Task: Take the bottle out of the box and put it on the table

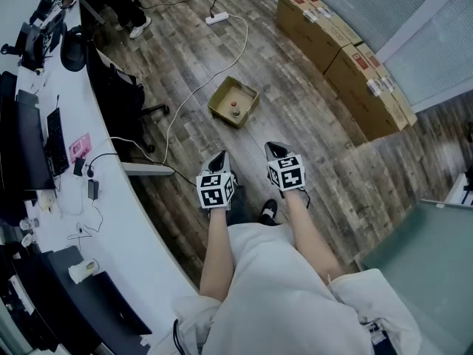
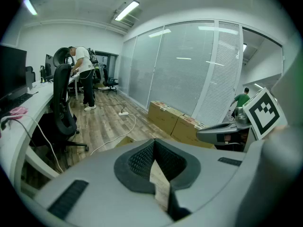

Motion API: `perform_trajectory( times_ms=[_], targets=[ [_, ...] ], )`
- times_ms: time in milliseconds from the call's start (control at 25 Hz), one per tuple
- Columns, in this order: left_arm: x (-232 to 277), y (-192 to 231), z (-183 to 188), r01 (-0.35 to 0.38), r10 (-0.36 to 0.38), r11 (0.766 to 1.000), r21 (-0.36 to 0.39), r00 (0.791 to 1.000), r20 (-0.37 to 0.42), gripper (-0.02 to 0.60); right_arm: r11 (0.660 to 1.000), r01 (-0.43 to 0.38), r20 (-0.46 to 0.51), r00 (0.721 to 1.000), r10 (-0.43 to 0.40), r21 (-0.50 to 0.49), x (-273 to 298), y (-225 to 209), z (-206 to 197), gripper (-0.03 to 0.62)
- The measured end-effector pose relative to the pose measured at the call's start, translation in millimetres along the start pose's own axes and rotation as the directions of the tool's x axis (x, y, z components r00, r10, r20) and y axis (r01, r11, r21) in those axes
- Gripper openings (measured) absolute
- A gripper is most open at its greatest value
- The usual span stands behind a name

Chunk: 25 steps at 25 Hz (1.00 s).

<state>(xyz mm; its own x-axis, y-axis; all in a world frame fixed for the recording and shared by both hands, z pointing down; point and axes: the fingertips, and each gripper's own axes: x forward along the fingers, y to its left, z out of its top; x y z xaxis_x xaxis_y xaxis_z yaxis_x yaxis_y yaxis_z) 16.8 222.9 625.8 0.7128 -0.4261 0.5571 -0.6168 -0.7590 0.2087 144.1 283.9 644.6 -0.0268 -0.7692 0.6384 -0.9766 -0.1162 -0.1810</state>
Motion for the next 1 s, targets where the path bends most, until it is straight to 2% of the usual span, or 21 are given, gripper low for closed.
perform_trajectory(
  times_ms=[600, 800, 1000],
  targets=[
    [45, 49, 30, 0.040, -0.040, 0.999, 0.000, 0.999, -0.032, 0.014, 0.999, 0.034, -0.018, 0.999, -0.034, 0.028, 56, -1, 35, 0.038],
    [65, 78, 41, 0.071, -0.070, 0.997, 0.012, 0.996, -0.048, 0.014, 0.996, 0.052, 0.012, 0.999, -0.053, 0.074, 83, -6, 53, 0.038],
    [89, 113, 56, 0.100, -0.098, 0.995, 0.029, 0.992, -0.078, 0.014, 0.994, 0.080, -0.016, 0.997, -0.079, 0.080, 115, -14, 68, 0.038]
  ],
)
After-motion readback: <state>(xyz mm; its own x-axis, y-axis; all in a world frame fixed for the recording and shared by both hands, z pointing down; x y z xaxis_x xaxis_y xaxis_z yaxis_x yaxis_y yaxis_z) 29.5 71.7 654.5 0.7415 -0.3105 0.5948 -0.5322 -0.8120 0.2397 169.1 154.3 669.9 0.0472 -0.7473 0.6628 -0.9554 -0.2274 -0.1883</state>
